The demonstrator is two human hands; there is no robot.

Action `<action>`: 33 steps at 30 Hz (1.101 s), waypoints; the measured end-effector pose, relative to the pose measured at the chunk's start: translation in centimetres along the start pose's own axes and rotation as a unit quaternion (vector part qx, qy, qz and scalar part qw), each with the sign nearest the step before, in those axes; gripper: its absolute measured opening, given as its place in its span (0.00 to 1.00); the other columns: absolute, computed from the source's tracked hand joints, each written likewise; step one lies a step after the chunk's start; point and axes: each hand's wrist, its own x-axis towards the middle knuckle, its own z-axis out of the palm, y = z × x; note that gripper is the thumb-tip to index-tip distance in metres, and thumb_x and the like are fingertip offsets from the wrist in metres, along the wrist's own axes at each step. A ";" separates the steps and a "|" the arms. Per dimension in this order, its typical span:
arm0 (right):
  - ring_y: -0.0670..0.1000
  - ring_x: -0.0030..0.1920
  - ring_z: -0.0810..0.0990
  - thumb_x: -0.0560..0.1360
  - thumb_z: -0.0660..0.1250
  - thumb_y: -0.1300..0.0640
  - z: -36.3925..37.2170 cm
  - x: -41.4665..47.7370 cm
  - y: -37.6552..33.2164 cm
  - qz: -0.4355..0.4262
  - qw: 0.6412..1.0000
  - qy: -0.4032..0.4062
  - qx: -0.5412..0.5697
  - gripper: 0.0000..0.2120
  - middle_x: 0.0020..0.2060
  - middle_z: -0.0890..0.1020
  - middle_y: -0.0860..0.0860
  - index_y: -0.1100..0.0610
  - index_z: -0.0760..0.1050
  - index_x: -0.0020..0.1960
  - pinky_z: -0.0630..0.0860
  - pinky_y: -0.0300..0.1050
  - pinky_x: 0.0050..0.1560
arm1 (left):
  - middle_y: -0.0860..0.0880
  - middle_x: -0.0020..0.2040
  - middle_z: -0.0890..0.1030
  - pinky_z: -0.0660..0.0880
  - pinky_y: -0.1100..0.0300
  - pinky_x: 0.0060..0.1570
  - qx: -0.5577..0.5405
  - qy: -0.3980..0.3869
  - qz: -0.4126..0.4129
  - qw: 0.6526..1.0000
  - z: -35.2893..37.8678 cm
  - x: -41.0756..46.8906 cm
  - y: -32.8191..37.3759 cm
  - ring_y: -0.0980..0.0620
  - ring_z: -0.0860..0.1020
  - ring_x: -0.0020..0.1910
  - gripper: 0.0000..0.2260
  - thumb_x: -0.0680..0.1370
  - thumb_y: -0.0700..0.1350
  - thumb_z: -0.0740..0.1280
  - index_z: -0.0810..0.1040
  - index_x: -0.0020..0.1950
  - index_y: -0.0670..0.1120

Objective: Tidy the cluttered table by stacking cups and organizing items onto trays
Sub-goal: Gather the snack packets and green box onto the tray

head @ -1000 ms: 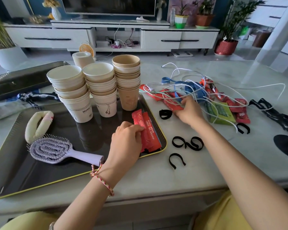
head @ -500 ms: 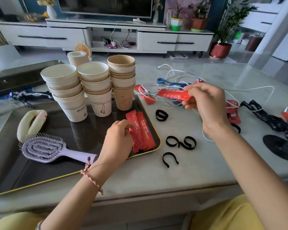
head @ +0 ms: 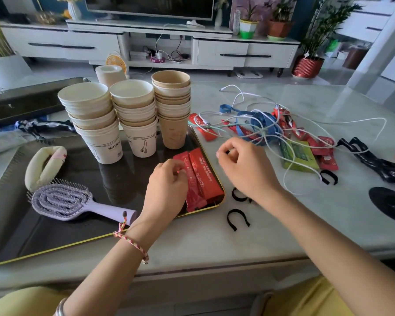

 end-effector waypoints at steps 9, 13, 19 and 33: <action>0.56 0.54 0.77 0.77 0.59 0.57 4.3 7.3 2.9 0.052 0.990 -0.117 -0.064 0.12 0.56 0.79 0.56 0.58 0.74 0.58 0.70 0.44 0.47 | 0.48 0.54 0.73 0.70 0.62 0.47 0.020 -0.013 0.026 0.999 -0.1 -0.6 -0.2 0.50 0.75 0.50 0.10 0.78 0.39 0.59 0.76 0.57 0.44; 0.55 0.60 0.73 0.76 0.62 0.51 6.3 8.2 4.2 0.059 0.984 -0.126 -0.113 0.23 0.64 0.73 0.58 0.58 0.65 0.68 0.70 0.45 0.53 | 0.50 0.54 0.72 0.74 0.57 0.51 0.013 -0.021 0.031 0.999 0.0 -0.6 -0.6 0.50 0.75 0.52 0.10 0.79 0.39 0.58 0.75 0.58 0.44; 0.59 0.70 0.63 0.78 0.55 0.43 7.1 9.8 5.5 -0.014 0.960 -0.197 -0.197 0.23 0.71 0.64 0.56 0.46 0.61 0.71 0.64 0.54 0.68 | 0.51 0.53 0.70 0.73 0.58 0.50 0.024 -0.011 0.047 0.999 0.2 -0.7 -0.8 0.50 0.74 0.52 0.11 0.79 0.38 0.57 0.76 0.57 0.44; 0.60 0.54 0.76 0.76 0.63 0.52 5.6 7.8 3.8 -0.002 0.965 -0.077 -0.250 0.13 0.52 0.80 0.59 0.61 0.73 0.54 0.71 0.48 0.47 | 0.52 0.53 0.68 0.73 0.56 0.51 0.041 -0.011 0.052 0.998 0.5 -0.7 -0.6 0.50 0.73 0.54 0.11 0.79 0.39 0.58 0.76 0.58 0.44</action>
